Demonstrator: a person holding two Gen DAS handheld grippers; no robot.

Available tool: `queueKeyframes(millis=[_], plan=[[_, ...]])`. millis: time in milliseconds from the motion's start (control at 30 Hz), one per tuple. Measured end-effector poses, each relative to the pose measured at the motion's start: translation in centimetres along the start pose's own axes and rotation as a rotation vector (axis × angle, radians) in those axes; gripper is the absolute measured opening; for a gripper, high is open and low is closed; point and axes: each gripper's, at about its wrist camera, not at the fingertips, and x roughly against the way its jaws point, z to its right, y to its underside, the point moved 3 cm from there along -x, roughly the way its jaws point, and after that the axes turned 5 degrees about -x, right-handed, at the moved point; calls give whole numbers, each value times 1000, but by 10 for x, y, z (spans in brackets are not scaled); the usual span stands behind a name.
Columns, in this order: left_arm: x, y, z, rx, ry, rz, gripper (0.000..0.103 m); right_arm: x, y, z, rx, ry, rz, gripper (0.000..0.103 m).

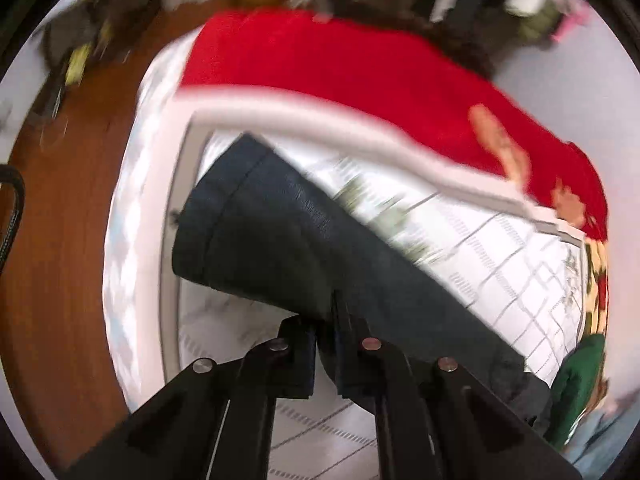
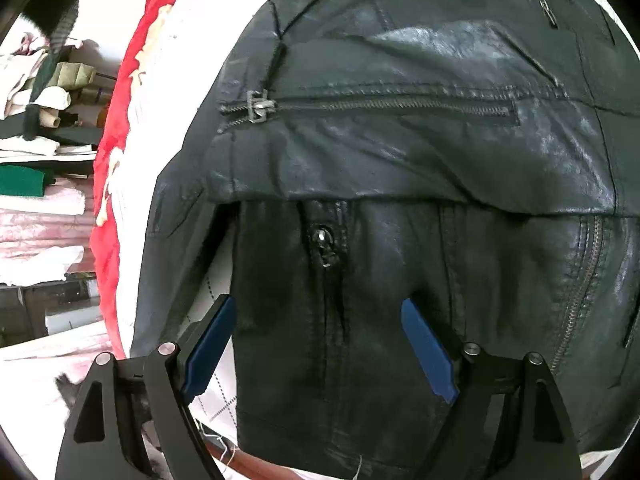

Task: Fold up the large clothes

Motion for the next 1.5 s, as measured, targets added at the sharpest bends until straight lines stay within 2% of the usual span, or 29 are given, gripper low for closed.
queueKeyframes(millis=[100,133,167,267,400,500,567,667,700,800,933,967,1067,1133,1200,1267,1300,1333,1367,1500], plan=[[12,-12,29,-105,16,67,3,8,-6,-8,35,97,74,86],[19,-11,36,-137,19,83,3,11,-8,-10,51,142,100,86],[23,-18,50,-183,26,106,3,17,-12,-14,81,230,148,86],[42,-22,72,-290,49,164,3,28,-22,-17,108,348,222,86],[70,-15,128,-475,109,269,3,50,-34,-4,33,341,259,86],[96,13,177,-618,188,335,2,69,-39,16,-30,306,295,86],[109,44,210,-713,246,352,2,79,-41,35,-71,289,311,86],[125,109,258,-854,344,324,2,95,-42,82,-163,255,323,86],[130,146,275,-922,380,308,2,100,-43,96,-184,252,323,86],[140,223,304,-1039,454,245,2,120,-41,150,-246,248,329,86],[143,348,335,-1207,543,112,2,143,-34,217,-284,283,343,86],[140,380,340,-1261,551,74,3,150,-31,241,-306,296,341,86],[121,448,348,-1386,490,-12,3,165,-24,292,-363,301,337,86],[107,468,347,-1434,441,-63,6,171,-21,315,-372,306,325,86],[96,474,341,-1441,399,-81,9,176,-18,330,-370,299,322,86],[90,472,337,-1432,371,-113,22,179,-15,342,-366,277,315,86],[87,469,335,-1421,375,-139,55,180,-12,347,-367,262,310,86],[85,466,333,-1405,380,-160,99,180,-12,350,-367,249,302,86],[86,460,330,-1385,383,-160,103,179,-11,354,-370,223,288,86],[88,447,321,-1363,331,-156,103,174,-9,350,-365,167,253,86]])
